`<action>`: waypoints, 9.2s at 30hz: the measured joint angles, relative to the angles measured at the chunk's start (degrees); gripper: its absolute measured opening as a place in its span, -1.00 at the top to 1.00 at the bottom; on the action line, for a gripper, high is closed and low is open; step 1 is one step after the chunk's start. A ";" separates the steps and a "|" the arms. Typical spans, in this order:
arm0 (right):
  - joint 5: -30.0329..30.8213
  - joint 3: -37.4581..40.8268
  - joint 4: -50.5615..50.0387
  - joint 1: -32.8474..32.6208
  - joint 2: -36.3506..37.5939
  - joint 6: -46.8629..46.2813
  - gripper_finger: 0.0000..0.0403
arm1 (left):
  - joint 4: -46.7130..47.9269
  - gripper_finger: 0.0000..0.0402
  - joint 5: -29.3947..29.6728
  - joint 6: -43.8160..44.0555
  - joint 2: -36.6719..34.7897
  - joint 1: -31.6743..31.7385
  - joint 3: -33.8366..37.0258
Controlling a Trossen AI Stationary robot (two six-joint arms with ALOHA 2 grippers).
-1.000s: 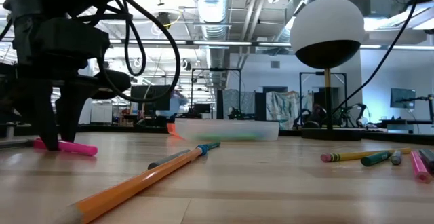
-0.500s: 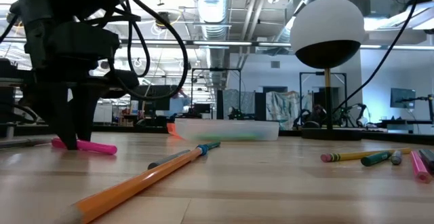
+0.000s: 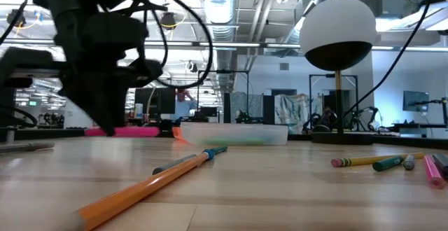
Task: Pick & place school supplies into a supply box
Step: Put the pink pen into the supply box, then put the yellow pencil into the supply box
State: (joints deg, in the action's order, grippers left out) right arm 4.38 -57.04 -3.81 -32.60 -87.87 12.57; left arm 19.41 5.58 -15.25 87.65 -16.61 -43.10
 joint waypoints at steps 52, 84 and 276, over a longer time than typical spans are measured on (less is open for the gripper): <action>4.92 0.00 -2.23 0.28 -0.55 -6.09 0.42 | -25.13 0.48 -7.41 -6.22 12.82 35.64 -11.08; -0.33 9.69 -18.79 9.79 -0.60 -16.27 0.42 | 9.49 0.32 -20.28 -6.81 -0.01 20.45 -11.05; 6.08 -6.80 -5.95 45.88 -15.57 1.41 0.54 | 35.09 0.32 31.96 30.45 0.07 11.31 -0.61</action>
State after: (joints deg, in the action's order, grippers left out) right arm 10.46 -63.83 -9.76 13.28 -103.44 13.98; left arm 54.50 37.54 15.20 87.72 -5.30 -43.70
